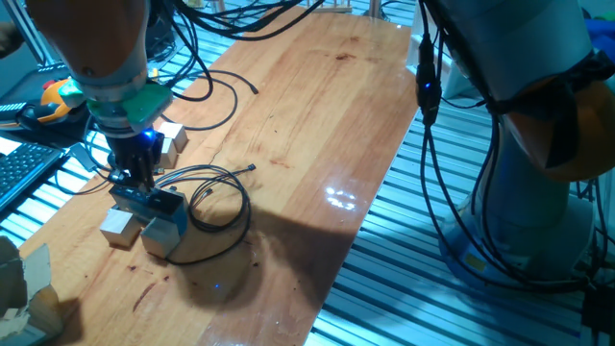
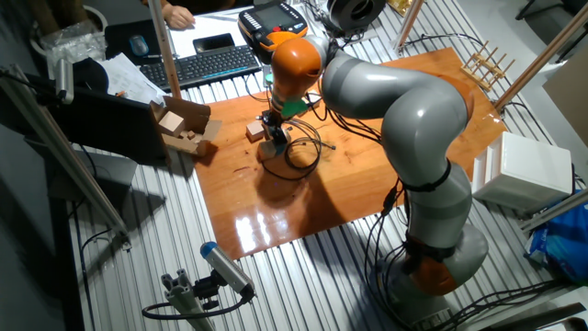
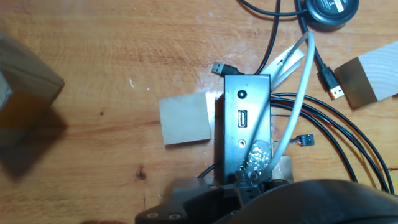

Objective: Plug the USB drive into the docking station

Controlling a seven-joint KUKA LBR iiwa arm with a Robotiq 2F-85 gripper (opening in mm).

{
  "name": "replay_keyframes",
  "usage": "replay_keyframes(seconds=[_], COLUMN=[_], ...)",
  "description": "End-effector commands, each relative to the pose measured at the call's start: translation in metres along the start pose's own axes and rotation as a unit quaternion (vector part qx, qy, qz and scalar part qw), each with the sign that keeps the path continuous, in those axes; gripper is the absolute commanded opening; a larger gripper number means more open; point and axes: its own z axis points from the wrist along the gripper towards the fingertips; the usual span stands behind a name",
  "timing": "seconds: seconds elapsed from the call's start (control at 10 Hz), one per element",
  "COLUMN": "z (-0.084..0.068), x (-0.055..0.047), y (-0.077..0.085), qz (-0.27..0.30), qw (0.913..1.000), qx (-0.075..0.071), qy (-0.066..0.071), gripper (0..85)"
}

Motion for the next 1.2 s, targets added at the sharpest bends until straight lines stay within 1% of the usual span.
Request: replay_keyframes(seconds=[0.0,0.1,0.2,0.3,0.7,1.1], z=[0.0010,0.0033,0.0035,0.0035,0.0085,0.0093], x=[0.0028,0.0070,0.0075,0.0057,0.0061,0.0072], y=[0.0012,0.0015,0.0012,0.0005,0.0001,0.0001], qz=[0.000,0.002,0.001,0.001,0.000,-0.004], qw=[1.0000,1.0000,1.0000,1.0000,1.0000,1.0000], qx=[0.002,0.005,0.006,0.002,-0.002,-0.002], qy=[-0.002,-0.006,-0.006,-0.004,-0.007,-0.006], gripper=[0.0,0.0,0.0,0.0,0.0,0.0])
